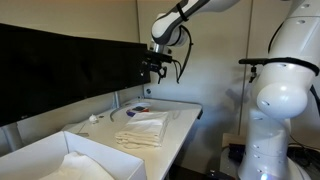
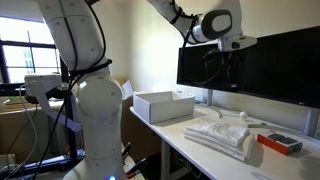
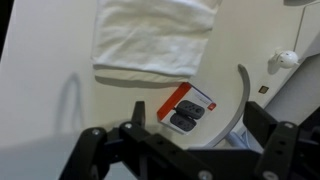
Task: Pick up three towel from the table and put it in the box.
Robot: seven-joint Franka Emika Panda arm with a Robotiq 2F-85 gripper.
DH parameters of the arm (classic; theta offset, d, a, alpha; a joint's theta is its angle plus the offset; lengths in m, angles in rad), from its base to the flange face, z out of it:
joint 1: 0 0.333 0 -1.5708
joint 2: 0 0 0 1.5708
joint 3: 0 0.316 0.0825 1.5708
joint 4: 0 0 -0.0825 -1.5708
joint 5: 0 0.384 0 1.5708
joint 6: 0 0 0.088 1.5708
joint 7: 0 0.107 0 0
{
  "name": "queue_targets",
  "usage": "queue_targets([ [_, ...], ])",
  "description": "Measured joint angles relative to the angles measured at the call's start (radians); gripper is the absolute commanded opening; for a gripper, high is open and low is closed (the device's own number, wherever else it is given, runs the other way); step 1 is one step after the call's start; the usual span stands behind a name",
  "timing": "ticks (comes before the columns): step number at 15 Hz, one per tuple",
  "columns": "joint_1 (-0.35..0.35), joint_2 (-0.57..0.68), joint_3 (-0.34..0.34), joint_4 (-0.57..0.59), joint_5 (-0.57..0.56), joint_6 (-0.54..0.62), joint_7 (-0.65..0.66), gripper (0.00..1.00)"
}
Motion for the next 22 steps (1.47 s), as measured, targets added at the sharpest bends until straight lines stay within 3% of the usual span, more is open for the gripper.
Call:
queue_targets([
  [8, -0.033, 0.010, 0.009, -0.021, 0.038, 0.022, -0.014, 1.00],
  [12, -0.038, 0.038, 0.002, -0.088, 0.127, 0.162, -0.015, 1.00],
  [16, -0.035, 0.071, 0.019, -0.147, 0.145, 0.277, -0.019, 1.00],
  [22, -0.034, 0.113, 0.048, -0.211, 0.145, 0.303, -0.032, 1.00],
])
